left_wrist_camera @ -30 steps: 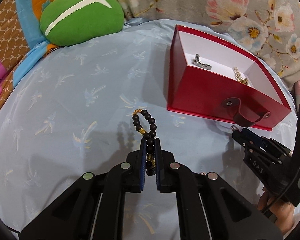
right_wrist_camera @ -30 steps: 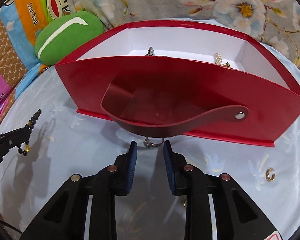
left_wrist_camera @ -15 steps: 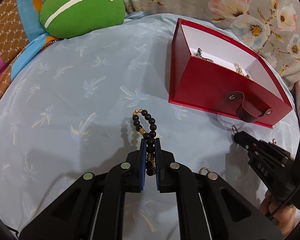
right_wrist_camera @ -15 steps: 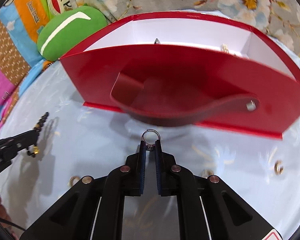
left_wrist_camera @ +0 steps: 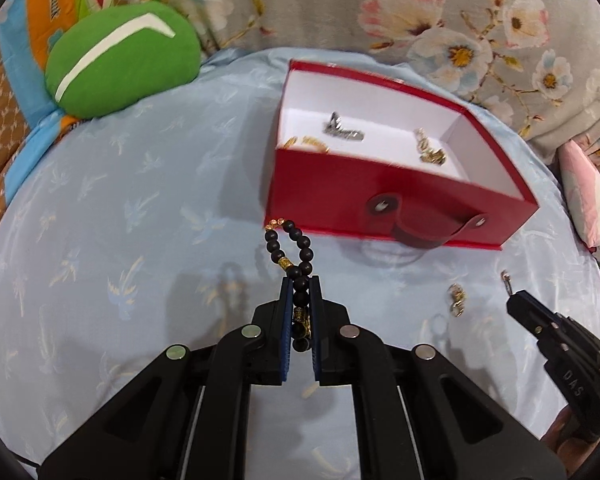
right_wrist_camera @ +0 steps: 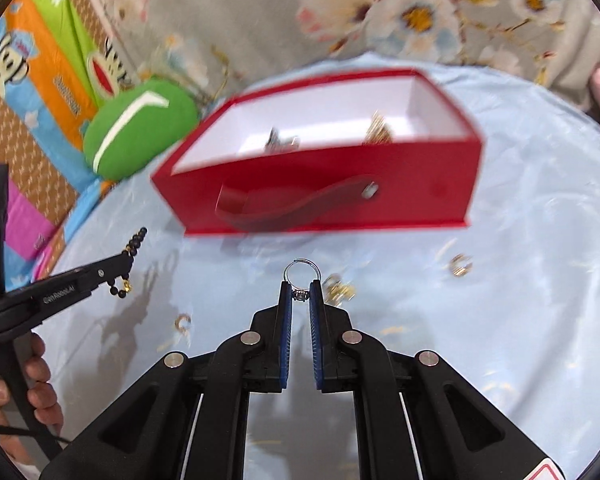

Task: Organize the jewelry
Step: 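Grasp the silver ring with the right gripper while the left gripper lifts the bead bracelet, then carry the bead bracelet and silver ring into the red box and open both grippers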

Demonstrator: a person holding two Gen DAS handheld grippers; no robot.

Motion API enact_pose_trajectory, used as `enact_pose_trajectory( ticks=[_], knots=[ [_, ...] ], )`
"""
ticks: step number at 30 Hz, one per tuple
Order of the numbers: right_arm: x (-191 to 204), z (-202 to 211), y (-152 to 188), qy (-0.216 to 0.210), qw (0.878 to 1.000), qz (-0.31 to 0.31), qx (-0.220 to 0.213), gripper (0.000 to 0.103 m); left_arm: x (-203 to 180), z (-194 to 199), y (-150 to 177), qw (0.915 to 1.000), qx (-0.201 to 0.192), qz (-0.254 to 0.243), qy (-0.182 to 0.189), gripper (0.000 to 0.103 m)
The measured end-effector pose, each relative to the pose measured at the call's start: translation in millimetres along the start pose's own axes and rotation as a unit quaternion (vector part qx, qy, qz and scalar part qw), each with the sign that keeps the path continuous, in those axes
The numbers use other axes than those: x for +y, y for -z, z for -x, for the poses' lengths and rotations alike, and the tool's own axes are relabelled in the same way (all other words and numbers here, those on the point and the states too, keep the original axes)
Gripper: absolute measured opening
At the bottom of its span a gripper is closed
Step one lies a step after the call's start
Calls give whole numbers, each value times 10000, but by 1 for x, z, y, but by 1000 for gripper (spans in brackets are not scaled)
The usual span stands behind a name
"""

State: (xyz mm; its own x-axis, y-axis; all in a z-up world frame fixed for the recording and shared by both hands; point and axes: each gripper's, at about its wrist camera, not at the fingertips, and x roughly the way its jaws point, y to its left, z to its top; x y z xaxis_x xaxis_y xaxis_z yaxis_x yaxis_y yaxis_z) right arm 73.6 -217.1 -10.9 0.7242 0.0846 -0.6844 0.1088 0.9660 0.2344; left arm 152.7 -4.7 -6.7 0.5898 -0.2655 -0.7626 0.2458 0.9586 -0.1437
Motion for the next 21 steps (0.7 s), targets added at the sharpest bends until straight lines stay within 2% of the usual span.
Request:
enact_pose_trajectory(
  ticks=[6,10,15,21],
  knots=[
    [-17,22,-52,152,9984,20,-552,8,-24,18,-44,9984,-505,-231,130,7],
    [-25,19,-90,238,9965,54,-796,8,-41,17,-81,9963,-764,-376,126,7],
    [-33,-12,-128,220,9966,-48,-793,8,-59,-9,-122,9958,-807,-406,180,7],
    [-33,-64,-152,287,9984,7,-480,8,-77,-56,-154,9971,-577,-494,56,7]
  ],
)
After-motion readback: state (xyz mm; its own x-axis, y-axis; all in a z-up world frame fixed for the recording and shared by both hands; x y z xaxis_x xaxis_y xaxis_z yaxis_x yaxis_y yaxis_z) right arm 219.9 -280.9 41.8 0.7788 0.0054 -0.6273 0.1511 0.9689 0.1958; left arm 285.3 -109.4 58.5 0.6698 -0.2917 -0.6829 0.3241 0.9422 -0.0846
